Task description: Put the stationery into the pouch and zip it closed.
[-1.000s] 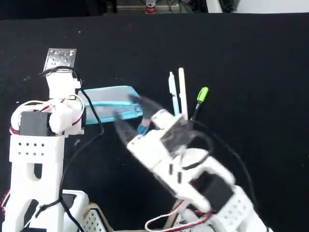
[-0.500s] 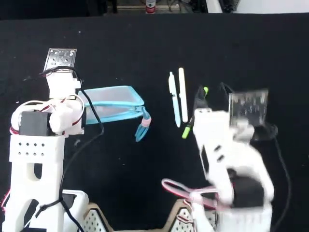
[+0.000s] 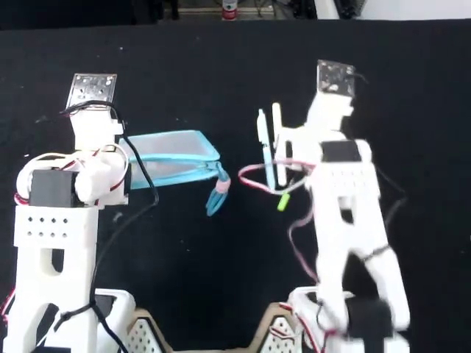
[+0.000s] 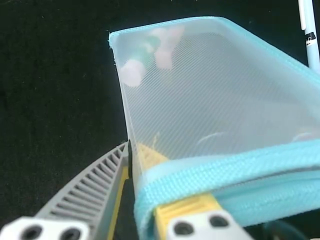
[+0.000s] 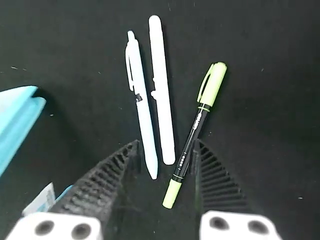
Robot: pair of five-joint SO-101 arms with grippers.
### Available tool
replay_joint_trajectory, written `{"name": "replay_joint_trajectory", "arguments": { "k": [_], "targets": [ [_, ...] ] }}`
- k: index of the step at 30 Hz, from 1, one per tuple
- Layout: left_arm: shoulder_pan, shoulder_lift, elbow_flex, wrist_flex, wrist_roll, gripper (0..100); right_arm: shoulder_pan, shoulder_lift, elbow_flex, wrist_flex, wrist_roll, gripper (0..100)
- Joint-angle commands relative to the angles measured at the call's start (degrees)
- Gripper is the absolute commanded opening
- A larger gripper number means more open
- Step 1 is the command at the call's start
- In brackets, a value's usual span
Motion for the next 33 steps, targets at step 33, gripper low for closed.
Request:
{"name": "replay_joint_trajectory", "arguments": {
  "k": [33],
  "targets": [
    [-0.04,0.09,0.22,0.62,0.00,3,8.00,64.75,-65.01,24.35,4.40,3.1]
  ]
}}
